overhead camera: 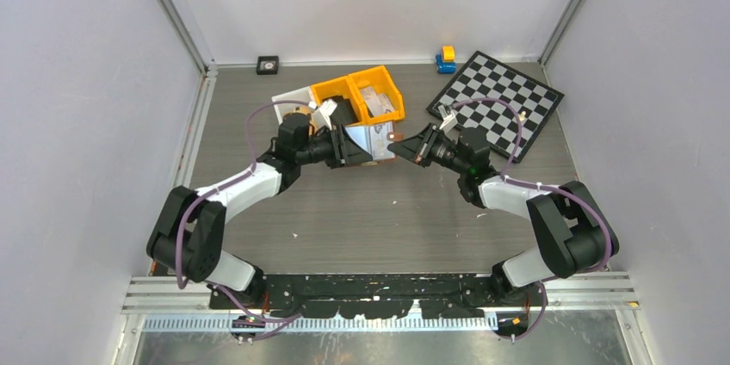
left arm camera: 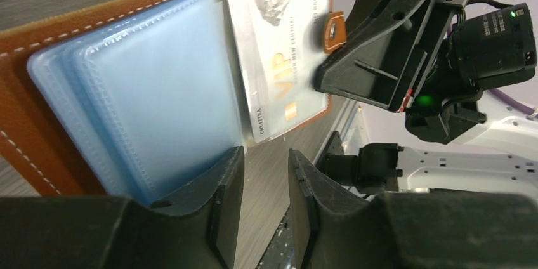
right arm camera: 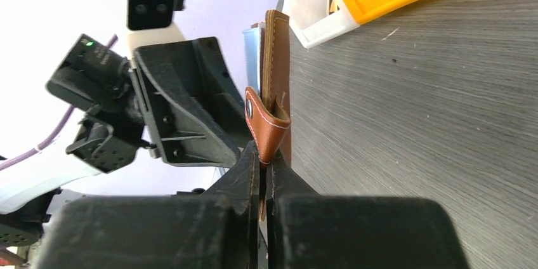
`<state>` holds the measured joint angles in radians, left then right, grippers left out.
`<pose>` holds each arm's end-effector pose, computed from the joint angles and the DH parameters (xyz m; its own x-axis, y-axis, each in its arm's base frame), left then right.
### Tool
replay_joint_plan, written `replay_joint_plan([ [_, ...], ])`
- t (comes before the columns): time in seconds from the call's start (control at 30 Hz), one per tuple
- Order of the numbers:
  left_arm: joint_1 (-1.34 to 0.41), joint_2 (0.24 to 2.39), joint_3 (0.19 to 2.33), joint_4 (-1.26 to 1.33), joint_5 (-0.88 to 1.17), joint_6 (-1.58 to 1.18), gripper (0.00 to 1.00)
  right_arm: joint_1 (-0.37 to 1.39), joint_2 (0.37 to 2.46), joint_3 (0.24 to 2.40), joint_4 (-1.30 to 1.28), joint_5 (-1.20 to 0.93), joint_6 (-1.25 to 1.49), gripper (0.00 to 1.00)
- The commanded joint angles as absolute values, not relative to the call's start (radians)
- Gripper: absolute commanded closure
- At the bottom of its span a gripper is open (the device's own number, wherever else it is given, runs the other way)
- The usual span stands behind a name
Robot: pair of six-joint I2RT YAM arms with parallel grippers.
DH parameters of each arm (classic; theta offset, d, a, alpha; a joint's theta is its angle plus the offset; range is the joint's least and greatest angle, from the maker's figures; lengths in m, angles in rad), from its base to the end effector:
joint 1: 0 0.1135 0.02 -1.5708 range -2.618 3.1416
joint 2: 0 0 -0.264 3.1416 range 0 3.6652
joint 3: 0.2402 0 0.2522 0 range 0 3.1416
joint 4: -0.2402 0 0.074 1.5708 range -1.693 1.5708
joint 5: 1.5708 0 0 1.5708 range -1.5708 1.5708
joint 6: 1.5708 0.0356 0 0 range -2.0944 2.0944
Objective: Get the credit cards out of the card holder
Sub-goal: Remove the credit card from the card holder.
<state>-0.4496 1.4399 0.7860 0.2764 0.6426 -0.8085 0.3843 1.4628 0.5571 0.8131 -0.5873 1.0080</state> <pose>0.2715 -0.1547 0.2361 -0.8438 -0.2357 -0.4822 0.3467 0.4466 -0.8249 0.2643 0.1282 0.2107 -0.7423 0.4593 -0.4879 -0.3669 0.3307 0.8695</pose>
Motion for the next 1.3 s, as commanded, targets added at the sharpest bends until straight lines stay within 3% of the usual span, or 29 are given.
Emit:
replay_joint_plan([
  [0.0, -0.420, 1.499, 0.802, 0.425, 0.745, -0.900, 0.65, 0.389, 1.452, 0.579, 1.011, -0.640, 1.080, 0.99],
  [0.3, -0.411, 1.500, 0.786, 0.471, 0.760, -0.931, 0.64, 0.391, 1.493, 0.585, 1.086, -0.667, 1.130, 0.99],
  [0.53, -0.383, 1.568, 0.758, 0.664, 0.832, -1.062, 0.65, 0.391, 1.526, 0.587, 1.138, -0.682, 1.171, 1.00],
  [0.83, -0.367, 1.553, 0.755, 0.573, 0.791, -1.026, 0.58, 0.390, 1.559, 0.588, 1.203, -0.695, 1.218, 0.99],
  [1.07, -0.364, 1.566, 0.736, 0.710, 0.826, -1.086, 0.73, 0.391, 1.584, 0.598, 1.214, -0.704, 1.233, 0.99],
  [1.27, -0.344, 1.556, 0.699, 0.828, 0.833, -1.144, 0.81, 0.390, 1.600, 0.601, 1.235, -0.710, 1.252, 0.99],
])
